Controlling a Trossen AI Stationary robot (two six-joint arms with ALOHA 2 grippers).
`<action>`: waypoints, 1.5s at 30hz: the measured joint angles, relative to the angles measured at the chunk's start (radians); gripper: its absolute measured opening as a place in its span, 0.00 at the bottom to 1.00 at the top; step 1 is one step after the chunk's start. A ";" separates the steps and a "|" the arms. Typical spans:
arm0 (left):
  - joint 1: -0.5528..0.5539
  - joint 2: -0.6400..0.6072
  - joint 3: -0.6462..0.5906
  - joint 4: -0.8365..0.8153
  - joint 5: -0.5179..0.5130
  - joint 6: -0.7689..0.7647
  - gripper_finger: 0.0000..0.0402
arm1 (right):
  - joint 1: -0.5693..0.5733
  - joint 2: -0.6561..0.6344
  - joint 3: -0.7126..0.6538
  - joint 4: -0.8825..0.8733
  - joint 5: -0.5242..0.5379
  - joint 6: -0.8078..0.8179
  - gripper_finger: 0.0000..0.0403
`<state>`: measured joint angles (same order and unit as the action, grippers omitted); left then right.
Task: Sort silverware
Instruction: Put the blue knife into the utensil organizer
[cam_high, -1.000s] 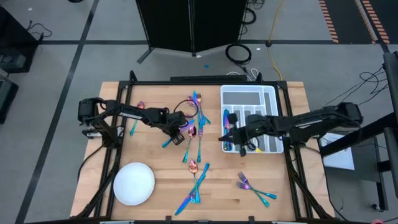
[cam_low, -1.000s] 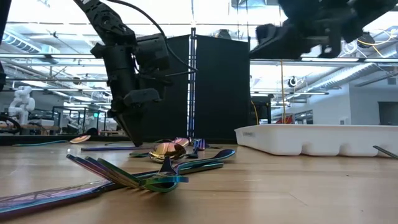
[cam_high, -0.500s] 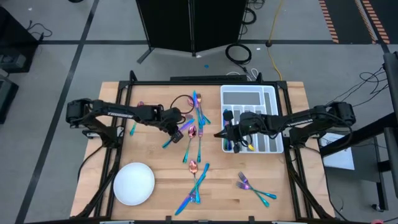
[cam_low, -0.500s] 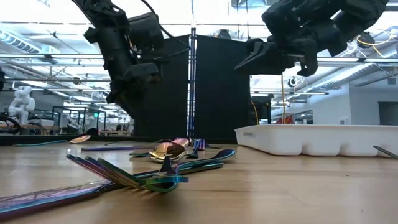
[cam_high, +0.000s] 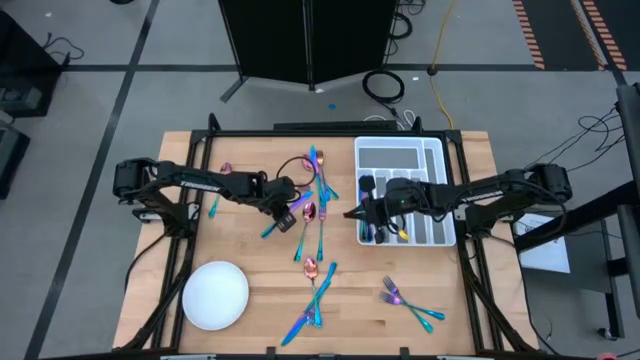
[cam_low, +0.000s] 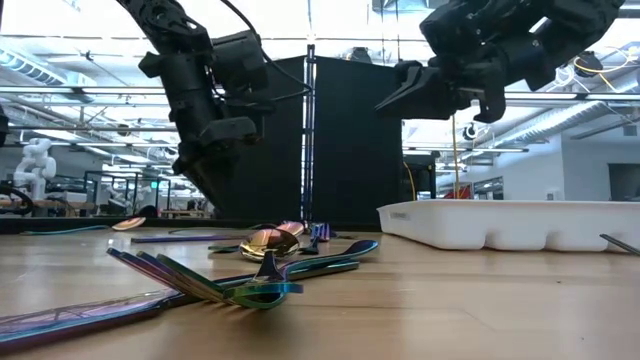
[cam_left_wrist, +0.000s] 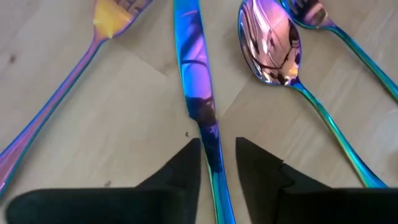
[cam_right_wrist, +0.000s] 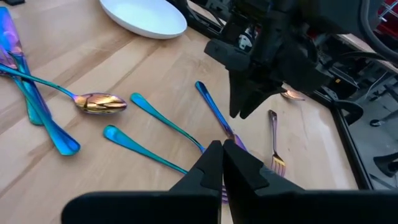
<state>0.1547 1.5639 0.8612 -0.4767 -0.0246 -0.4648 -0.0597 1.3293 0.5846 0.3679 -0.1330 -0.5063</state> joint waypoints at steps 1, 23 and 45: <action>0.000 0.000 0.000 0.000 0.001 -0.001 0.29 | -0.003 0.000 0.000 0.000 0.000 -0.001 0.00; -0.007 0.099 0.000 0.020 0.023 0.000 0.33 | -0.011 0.000 0.032 -0.054 -0.004 0.021 0.00; -0.035 0.123 0.002 0.008 -0.033 0.003 0.33 | -0.011 0.000 0.032 -0.060 -0.003 0.050 0.00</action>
<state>0.1195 1.6871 0.8635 -0.4690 -0.0580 -0.4622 -0.0704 1.3293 0.6167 0.3084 -0.1364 -0.4568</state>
